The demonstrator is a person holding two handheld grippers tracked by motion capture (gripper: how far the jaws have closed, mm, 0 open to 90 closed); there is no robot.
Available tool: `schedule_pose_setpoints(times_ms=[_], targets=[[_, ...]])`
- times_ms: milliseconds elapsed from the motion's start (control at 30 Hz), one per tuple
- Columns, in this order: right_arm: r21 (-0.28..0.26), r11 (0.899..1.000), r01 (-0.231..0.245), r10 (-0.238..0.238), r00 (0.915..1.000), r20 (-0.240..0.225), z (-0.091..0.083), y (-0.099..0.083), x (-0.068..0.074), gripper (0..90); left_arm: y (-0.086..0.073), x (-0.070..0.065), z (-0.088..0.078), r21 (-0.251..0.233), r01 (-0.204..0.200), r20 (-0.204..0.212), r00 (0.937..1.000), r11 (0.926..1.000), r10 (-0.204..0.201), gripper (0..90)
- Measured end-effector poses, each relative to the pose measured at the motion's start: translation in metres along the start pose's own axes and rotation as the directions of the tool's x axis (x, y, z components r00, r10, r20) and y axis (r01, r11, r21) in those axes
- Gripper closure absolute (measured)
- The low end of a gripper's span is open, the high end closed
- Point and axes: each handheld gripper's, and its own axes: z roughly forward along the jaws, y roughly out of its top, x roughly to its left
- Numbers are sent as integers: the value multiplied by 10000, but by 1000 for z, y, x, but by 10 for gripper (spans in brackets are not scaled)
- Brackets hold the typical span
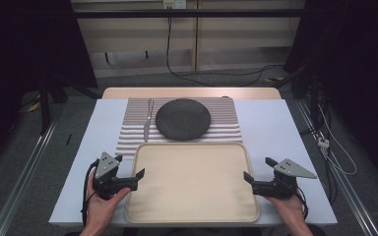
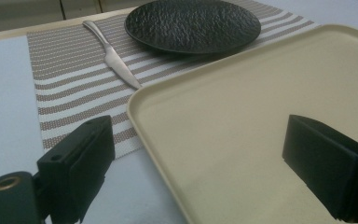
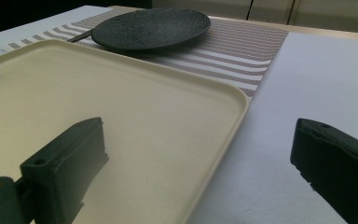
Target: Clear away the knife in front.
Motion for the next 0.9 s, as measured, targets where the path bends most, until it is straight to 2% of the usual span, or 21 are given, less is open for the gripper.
schedule_pose_setpoints(times_ms=[167,433,733,800,900], targets=[[47,10000,-59,59,10000,-29,0,0,-2,36,1,3,2,99,165,-41,9999,9998,-165,76],[131,9999,-62,62,10000,-60,0,0,-3,35,7,9,6,184,272,188,9994,9995,-276,62],[179,9998,-51,53,9999,-109,1,1,-2,36,18,21,15,462,183,117,9998,9988,-189,71],[188,9998,-63,65,9999,-93,0,0,-2,36,21,24,18,713,116,301,9995,9974,-137,86],[166,9998,-142,143,9999,-76,0,0,-3,36,27,28,24,752,173,163,9997,9970,-186,78]])
